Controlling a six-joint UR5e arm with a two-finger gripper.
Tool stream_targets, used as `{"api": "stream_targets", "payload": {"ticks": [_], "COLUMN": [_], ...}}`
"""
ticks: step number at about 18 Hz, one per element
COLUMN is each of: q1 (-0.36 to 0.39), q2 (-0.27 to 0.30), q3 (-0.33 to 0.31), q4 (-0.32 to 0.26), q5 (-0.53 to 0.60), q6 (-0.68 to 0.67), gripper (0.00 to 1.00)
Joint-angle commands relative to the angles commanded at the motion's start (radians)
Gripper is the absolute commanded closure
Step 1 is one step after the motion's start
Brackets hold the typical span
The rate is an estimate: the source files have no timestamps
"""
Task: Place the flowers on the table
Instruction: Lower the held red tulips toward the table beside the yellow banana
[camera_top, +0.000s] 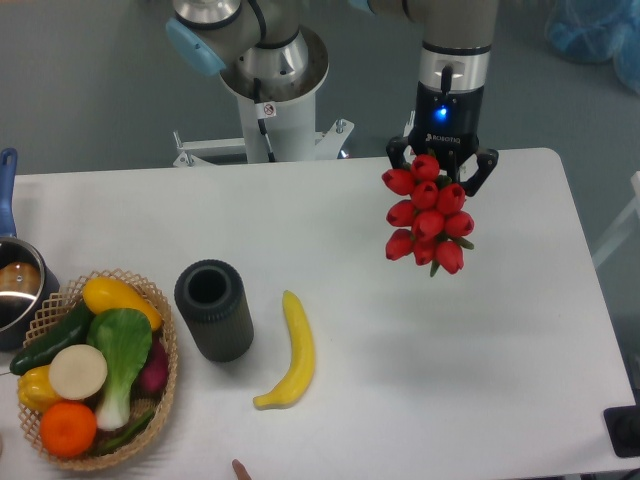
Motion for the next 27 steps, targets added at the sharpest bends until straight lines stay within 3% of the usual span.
{"api": "stream_targets", "payload": {"ticks": [8, 16, 22, 27], "q1": [-0.005, -0.002, 0.002, -0.002], "q2": [-0.166, -0.268, -0.302, -0.328], "q3": [-0.008, 0.021, 0.038, 0.038], "q4": [-0.011, -0.002, 0.006, 0.015], "q5": [0.003, 0.002, 0.000, 0.000], "q6": [-0.011, -0.098, -0.212, -0.212], "gripper": [0.59, 0.59, 0.57, 0.55]}}
